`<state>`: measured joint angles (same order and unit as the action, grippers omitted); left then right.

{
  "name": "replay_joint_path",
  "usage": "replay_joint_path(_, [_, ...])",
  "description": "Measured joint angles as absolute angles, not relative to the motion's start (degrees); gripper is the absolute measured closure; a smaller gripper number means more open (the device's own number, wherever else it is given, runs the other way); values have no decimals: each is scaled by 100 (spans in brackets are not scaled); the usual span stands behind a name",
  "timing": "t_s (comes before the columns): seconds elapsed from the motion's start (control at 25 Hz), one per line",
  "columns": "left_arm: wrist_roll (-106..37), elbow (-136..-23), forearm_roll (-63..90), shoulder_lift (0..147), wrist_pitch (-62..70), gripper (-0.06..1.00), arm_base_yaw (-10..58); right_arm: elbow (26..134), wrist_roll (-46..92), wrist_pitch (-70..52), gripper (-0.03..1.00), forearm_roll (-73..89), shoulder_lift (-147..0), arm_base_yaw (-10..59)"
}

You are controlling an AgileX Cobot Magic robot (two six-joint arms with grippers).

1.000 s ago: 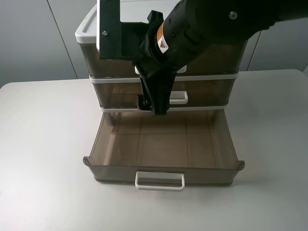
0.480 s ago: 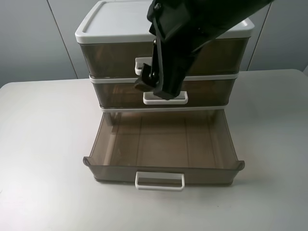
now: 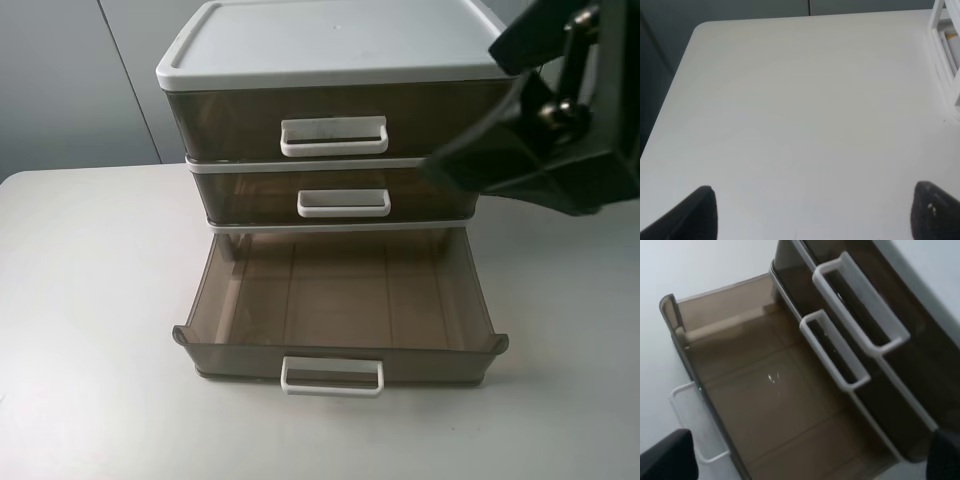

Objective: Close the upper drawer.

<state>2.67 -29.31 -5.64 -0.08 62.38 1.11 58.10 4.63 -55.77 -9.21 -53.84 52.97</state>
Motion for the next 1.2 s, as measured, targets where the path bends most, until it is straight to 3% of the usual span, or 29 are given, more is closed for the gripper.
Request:
replay_joint_path(0.32, [267, -2931, -564, -8, 6238, 20, 111, 4559, -617, -6275, 27, -788, -3030, 5297])
replay_joint_path(0.64, [267, -2931, -564, -8, 6238, 20, 111, 3493, -805, -6409, 27, -383, -1085, 5307])
replay_joint_path(1.04, [267, -2931, -564, -8, 6238, 20, 111, 2940, -1041, -6331, 27, -439, -15, 5294])
replay_joint_path(1.2, [267, -2931, -564, -8, 6238, 20, 111, 2940, -1071, -6327, 27, -477, 1, 4787])
